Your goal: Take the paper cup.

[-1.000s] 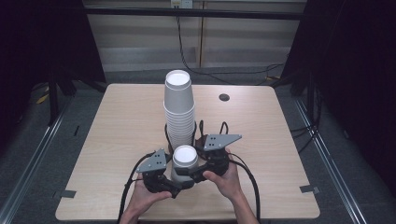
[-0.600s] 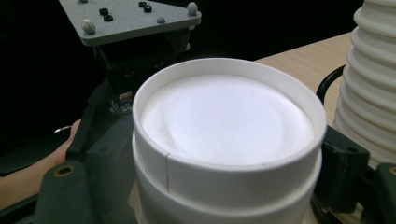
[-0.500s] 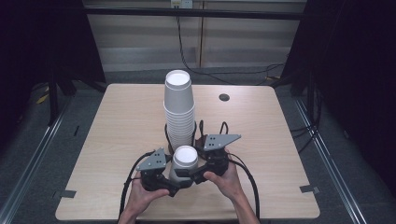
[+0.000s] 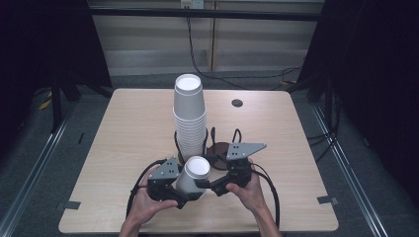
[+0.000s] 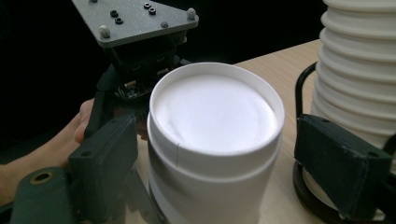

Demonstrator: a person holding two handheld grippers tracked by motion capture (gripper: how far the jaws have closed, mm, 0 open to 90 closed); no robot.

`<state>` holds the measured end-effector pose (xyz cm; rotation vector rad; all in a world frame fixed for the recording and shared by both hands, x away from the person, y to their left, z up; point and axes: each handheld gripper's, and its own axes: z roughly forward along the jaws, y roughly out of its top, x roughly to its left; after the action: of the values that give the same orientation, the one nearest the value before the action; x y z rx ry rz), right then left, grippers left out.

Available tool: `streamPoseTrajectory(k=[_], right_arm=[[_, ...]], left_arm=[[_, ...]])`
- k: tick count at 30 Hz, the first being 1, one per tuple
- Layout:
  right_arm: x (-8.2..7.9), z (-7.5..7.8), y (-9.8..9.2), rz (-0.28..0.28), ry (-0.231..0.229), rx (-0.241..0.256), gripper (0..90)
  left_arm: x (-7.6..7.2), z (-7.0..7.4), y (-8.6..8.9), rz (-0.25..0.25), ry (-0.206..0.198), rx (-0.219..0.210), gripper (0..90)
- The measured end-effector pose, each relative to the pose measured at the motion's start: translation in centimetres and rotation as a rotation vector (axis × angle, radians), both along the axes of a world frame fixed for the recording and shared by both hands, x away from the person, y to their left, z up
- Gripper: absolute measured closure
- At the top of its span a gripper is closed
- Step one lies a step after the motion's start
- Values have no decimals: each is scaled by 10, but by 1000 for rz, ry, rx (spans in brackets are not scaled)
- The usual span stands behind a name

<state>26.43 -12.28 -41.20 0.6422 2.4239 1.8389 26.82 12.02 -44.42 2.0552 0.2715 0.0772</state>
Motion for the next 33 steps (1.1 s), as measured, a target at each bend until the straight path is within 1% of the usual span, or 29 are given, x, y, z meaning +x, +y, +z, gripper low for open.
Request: streamPoseTrajectory(k=[1,2,3,4,5,6,7,8,9,11,12,13,14,15,16,17,18,19,21,22,23,25,26,27,28,30,31,32,33], right_arm=[[0,0,0,0,0,0,131],[0,0,-2,1,-2,-7,130],[-2,0,-5,4,-13,-16,129],[-2,1,-7,1,-9,-22,129],[-2,1,-7,1,-9,-22,129],[-3,1,-9,2,-8,-35,128],[-3,1,-11,0,-5,-50,129],[-3,2,-12,-3,-2,-62,129],[-2,2,-13,-4,-3,-65,130],[-1,3,-14,-9,2,-67,130],[1,5,-15,-8,2,-83,134],[1,5,-15,-5,10,-96,135],[1,5,-15,-5,10,-96,135],[3,6,-15,18,37,-116,148],[3,6,-15,18,37,-116,148],[3,6,-16,27,41,-133,162],[2,7,-18,28,43,-140,162],[2,6,-19,28,44,-147,162],[1,5,-21,19,41,-161,156],[1,3,-21,12,37,-170,148],[1,3,-21,12,37,-170,148],[1,2,-23,-9,27,-192,138],[2,1,-24,-9,29,-204,137],[2,1,-24,-9,29,-204,137],[2,0,-25,-4,33,-209,135],[2,0,-25,-3,33,-215,132],[2,0,-26,11,32,-220,133],[3,0,-26,13,32,-228,133],[3,0,-25,16,36,-231,134]], left_arm=[[0,0,0,0,0,0,154],[1,0,0,1,0,9,154],[3,0,2,4,4,19,155],[4,1,3,2,2,43,155],[4,1,3,2,2,43,155],[4,2,3,5,2,54,155],[5,6,5,7,-8,79,155],[5,6,5,7,-8,79,155],[6,10,6,-2,-15,91,155],[7,11,6,-6,-16,99,155],[9,13,6,-15,-21,121,155],[10,13,5,-18,-16,128,155],[10,13,5,-18,-16,128,155],[12,15,3,-23,-27,162,155],[12,15,3,-23,-27,162,155],[13,16,2,-35,-23,172,155],[14,16,1,-38,-14,172,155],[14,17,0,-41,-22,188,155],[15,18,-4,-38,-31,235,155],[15,19,-5,-44,-37,249,155],[15,19,-5,-44,-37,249,156],[15,20,-8,-53,-38,272,156],[16,20,-9,-58,-38,285,156],[16,20,-10,-59,-37,288,156],[17,21,-12,-65,-40,309,156],[18,21,-12,-67,-38,313,156],[20,20,-11,-68,-32,316,156],[20,20,-11,-68,-32,316,156],[20,20,-11,-72,-34,333,156]])
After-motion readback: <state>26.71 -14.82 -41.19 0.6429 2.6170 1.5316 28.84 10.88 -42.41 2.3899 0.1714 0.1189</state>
